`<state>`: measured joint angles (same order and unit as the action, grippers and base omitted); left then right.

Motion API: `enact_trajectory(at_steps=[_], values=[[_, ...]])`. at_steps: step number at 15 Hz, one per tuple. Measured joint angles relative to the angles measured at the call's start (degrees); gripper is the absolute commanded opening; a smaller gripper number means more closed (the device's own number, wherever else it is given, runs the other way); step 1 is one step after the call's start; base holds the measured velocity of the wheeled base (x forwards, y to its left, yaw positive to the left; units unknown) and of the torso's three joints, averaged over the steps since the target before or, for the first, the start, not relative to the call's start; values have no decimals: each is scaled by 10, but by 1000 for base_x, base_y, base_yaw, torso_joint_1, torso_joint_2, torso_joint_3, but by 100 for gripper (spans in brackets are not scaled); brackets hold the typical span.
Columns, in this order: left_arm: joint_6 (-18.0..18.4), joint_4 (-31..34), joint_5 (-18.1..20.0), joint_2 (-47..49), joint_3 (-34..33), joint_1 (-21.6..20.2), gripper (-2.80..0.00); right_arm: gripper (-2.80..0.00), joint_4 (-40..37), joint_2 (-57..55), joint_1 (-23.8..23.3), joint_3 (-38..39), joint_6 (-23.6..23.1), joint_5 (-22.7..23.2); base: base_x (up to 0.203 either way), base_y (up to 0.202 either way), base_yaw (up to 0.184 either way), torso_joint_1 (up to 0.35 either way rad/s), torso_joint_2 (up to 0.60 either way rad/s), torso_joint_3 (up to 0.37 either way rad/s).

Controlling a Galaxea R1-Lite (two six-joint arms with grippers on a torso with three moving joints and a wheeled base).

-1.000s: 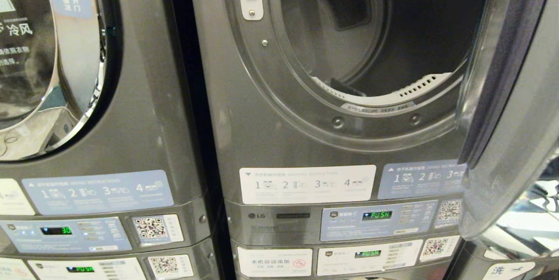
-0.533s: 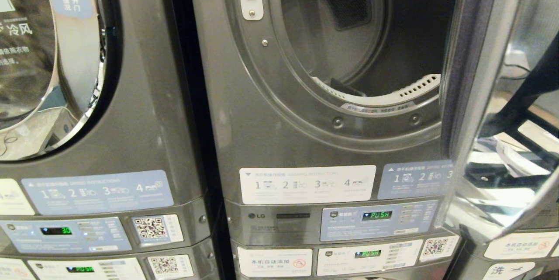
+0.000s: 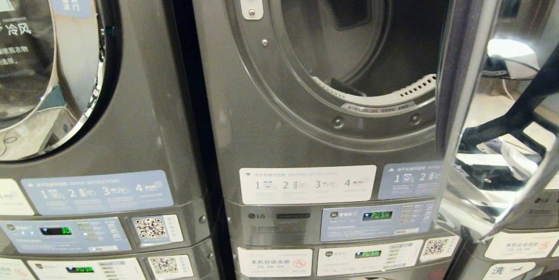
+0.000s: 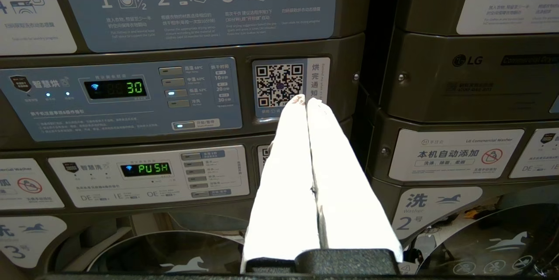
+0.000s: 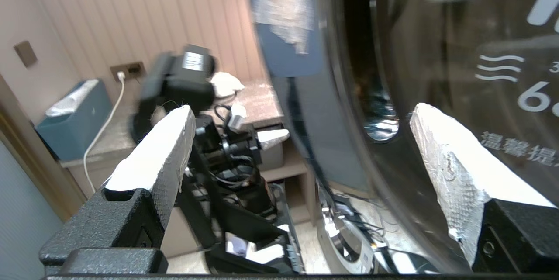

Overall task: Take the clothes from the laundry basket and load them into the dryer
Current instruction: Open the dryer

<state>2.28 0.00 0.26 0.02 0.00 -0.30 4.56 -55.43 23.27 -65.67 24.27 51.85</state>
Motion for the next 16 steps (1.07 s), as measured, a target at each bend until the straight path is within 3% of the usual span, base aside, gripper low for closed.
enact_trajectory(at_steps=[4, 7, 11, 15, 16], values=[[0, 0, 0, 0, 0, 0, -280, 0, -17, 50, -53, 5, 5, -48, 0, 0, 0, 0, 0, 0], [0, 0, 0, 0, 0, 0, -280, 0, -51, 74, -127, 41, -21, -165, 0, 0, 0, 0, 0, 0], [0, 0, 0, 0, 0, 0, -280, 0, -64, 144, -198, 175, -55, -358, 0, 0, 0, 0, 0, 0], [0, 0, 0, 0, 0, 0, -280, 0, -69, 245, -254, 270, -87, -446, 0, 0, 0, 0, 0, 0], [0, 0, 0, 0, 0, 0, -280, -280, -76, 267, -259, 283, -94, -459, 0, 0, 0, 0, 0, 0]])
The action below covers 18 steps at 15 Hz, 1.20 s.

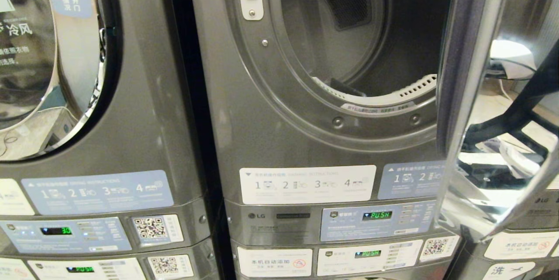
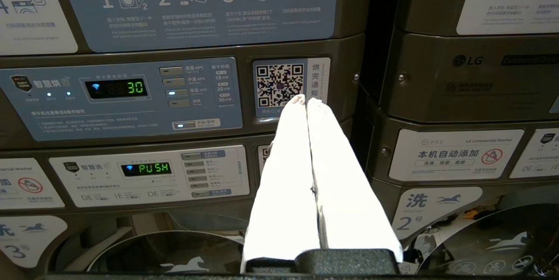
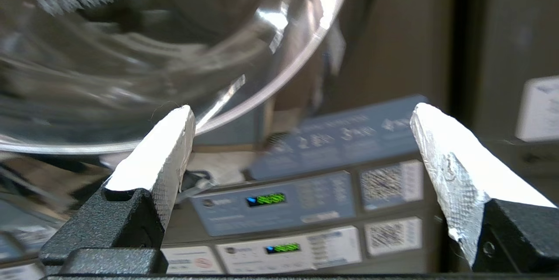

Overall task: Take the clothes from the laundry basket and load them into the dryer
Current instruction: Open the dryer

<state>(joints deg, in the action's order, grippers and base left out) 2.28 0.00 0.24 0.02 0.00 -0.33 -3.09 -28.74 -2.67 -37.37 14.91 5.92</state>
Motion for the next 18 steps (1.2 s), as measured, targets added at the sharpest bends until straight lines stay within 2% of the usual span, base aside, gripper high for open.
enact_trajectory(at_steps=[4, 6, 8, 10, 11, 13, 14, 18], values=[[0, 0, 0, 0, 0, 0, -280, -280, -92, 86, -15, 35, -11, -16, 0, 0, 0, 0, 0, 0], [0, 0, 0, 0, 0, 0, -280, -280, -94, 109, -20, 81, -19, -26, 0, 0, 0, 0, 0, 0], [0, 0, 0, 0, 0, 0, -280, -280, -46, 119, -21, 163, -62, -52, 0, 0, 0, 0, 0, 0], [-1, 0, 0, 0, 0, 0, -280, -280, 19, 124, -22, 272, -138, -67, 0, 0, 0, 0, 0, 0], [-3, 0, 0, 0, 0, 0, -280, -280, 41, 125, -21, 320, -181, -64, 0, 0, 0, 0, 0, 0], [-6, 0, -1, 0, 0, 0, -280, -280, 55, 125, 2, 360, -256, -37, 0, 0, 0, 0, 0, 0], [-7, 0, -1, 0, 0, 0, -280, -280, 57, 121, 17, 367, -276, -34, 0, 0, 0, 0, 0, 0], [-7, 0, 0, 0, 0, 0, -280, -280, 39, 181, 31, 372, -274, -25, 0, 0, 0, 0, 0, 0]])
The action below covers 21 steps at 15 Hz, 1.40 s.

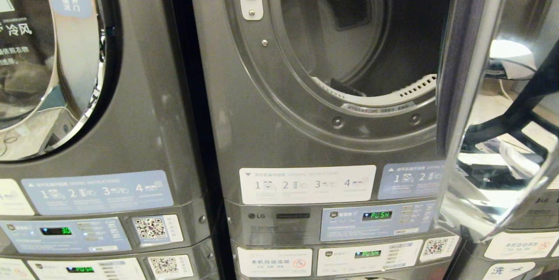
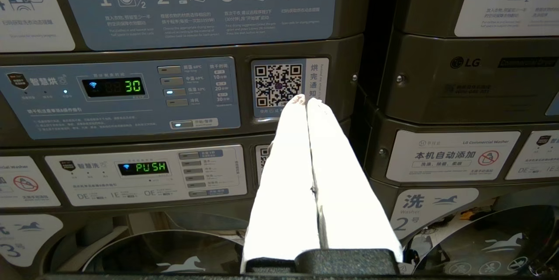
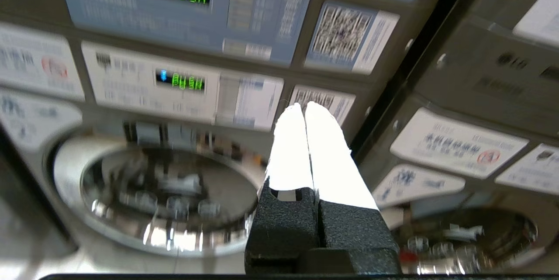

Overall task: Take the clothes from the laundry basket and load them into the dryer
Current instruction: Open the dryer

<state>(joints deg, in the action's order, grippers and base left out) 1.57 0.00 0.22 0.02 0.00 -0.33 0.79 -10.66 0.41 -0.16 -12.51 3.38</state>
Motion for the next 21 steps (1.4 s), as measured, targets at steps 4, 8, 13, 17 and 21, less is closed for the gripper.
enact_trajectory(at_steps=[4, 8, 13, 17, 21], values=[[0, 0, 0, 0, 0, 0, -280, -280, -9, 84, 0, 1, 65, -24, 0, 0, 0, 0, 0, 0], [0, 0, 0, 0, 0, 0, -280, -280, -10, 102, 0, 1, 79, -25, 0, 0, 0, 0, 0, 0], [1, 0, 0, 0, 0, 0, -280, -280, -10, 106, 0, 2, 94, -28, 0, 0, 0, 0, 0, 0], [30, 2, 6, 0, 0, 0, -280, -280, -10, 106, 0, 2, 105, -29, 0, 0, 0, 1, 0, 37], [25, 2, 7, 0, 0, 0, -280, -280, -10, 106, 0, 2, 109, -30, 0, 0, 0, 3, 2, 178]])
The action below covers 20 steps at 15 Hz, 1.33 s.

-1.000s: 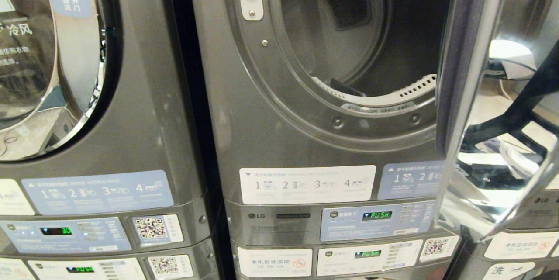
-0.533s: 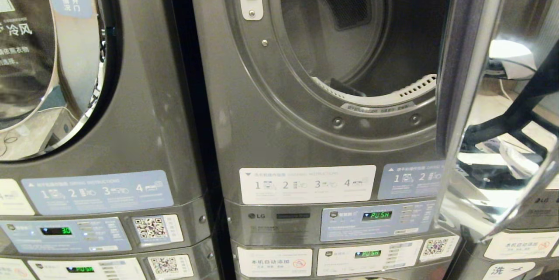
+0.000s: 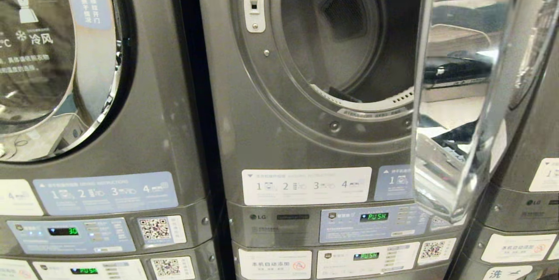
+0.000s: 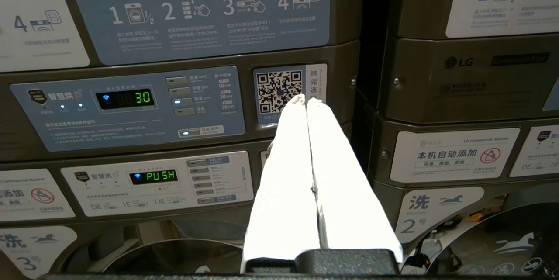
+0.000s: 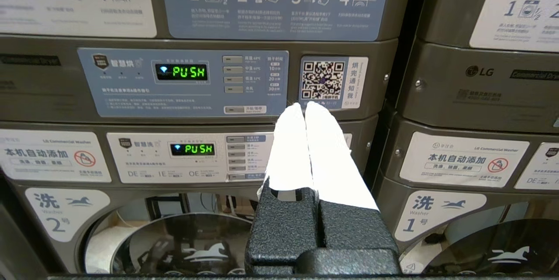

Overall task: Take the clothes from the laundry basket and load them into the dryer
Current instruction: Open the dryer

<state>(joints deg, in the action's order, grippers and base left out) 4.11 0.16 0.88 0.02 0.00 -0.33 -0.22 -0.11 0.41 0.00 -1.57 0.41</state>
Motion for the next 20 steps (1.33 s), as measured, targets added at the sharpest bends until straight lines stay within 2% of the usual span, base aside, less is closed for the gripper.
enact_trajectory(at_steps=[4, 10, 20], values=[[0, 0, 0, 0, 0, 0, -280, -280, 1, 0, 0, 0, 20, -5, 0, 0, 0, 2, 3, 203], [-1, 0, -3, 0, 0, 0, -280, -280, 1, 0, 0, 0, 21, -5, 0, 0, 0, 5, -3, 192], [4, 1, -2, 0, 0, 0, -280, -280, 1, 0, 0, 0, 21, -5, 0, 0, 0, 0, 0, 12]])
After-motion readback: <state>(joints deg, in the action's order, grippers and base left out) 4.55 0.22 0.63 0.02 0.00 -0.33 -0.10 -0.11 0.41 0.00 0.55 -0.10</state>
